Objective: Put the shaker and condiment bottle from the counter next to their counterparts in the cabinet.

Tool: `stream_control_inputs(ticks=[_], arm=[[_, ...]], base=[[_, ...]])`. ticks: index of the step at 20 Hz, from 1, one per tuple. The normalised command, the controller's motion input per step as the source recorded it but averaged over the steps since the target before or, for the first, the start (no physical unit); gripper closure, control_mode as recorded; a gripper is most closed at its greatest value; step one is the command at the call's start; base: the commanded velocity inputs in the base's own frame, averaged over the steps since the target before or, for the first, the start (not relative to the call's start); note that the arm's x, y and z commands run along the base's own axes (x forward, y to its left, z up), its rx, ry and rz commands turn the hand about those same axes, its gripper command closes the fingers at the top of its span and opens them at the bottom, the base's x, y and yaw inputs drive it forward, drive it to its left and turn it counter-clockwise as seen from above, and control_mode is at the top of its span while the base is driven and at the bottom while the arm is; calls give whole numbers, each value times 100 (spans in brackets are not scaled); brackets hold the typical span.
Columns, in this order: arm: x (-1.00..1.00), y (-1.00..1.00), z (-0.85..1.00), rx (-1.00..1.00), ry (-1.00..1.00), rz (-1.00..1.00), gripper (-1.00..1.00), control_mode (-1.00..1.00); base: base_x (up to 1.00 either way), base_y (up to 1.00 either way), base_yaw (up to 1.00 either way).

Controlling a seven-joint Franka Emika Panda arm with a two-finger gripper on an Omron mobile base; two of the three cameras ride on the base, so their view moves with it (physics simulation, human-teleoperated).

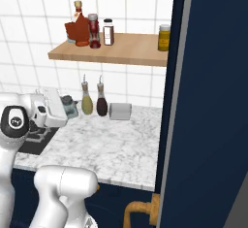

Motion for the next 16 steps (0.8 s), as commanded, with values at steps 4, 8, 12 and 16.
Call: stream_control_inputs(ticks=[4,8,12,16], arm=[[0,87,84,-6,-10,-9,100,-100],[0,84,77,-5,-7,-20,100,-100],[0,77,66,-4,-8,-30,100,-100],[16,64,64,-7,-1,-28,100,-100]], base=[[0,0,0],[0,0,0],[0,0,0],[0,0,0]])
